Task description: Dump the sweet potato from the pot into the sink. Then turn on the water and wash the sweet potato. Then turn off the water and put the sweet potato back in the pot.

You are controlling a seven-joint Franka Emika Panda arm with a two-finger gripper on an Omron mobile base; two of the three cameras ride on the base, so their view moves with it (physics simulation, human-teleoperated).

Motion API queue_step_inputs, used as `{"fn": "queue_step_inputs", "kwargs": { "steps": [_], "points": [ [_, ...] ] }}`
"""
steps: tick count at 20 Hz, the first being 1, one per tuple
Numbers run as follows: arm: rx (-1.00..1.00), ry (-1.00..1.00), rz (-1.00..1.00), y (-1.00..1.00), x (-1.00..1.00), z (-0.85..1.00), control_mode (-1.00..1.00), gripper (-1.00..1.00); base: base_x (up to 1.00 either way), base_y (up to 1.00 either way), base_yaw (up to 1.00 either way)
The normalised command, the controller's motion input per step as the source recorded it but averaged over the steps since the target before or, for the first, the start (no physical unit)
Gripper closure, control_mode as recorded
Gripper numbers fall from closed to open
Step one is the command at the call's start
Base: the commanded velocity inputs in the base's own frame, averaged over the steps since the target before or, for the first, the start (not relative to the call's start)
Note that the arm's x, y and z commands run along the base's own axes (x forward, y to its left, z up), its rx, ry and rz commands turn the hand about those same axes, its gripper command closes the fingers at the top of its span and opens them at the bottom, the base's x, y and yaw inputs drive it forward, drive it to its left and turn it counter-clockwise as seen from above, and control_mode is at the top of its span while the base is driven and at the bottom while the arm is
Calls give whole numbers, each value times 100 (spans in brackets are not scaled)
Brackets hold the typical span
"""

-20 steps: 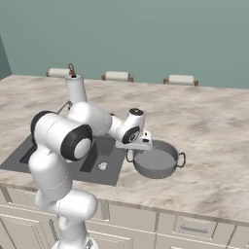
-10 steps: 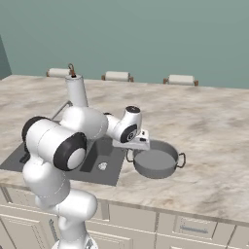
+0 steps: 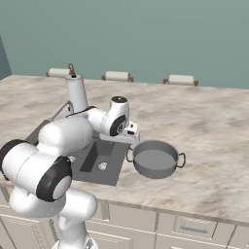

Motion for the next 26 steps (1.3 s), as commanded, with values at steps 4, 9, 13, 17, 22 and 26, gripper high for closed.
{"fn": "queue_step_inputs", "kwargs": {
  "steps": [4,9,13,17,22,26],
  "points": [
    [0,0,0,48,-30,62,-100,-100,0,0,0],
    [6,3,0,59,-4,33,-100,-100,0,0,0],
    [13,7,5,65,0,10,-100,-100,0,0,0],
    [15,8,6,64,3,0,-100,-100,0,0,0],
    [10,2,6,56,16,0,-100,-100,0,0,0],
    [0,-1,3,51,29,0,-100,-100,0,0,0]
  ]
}}
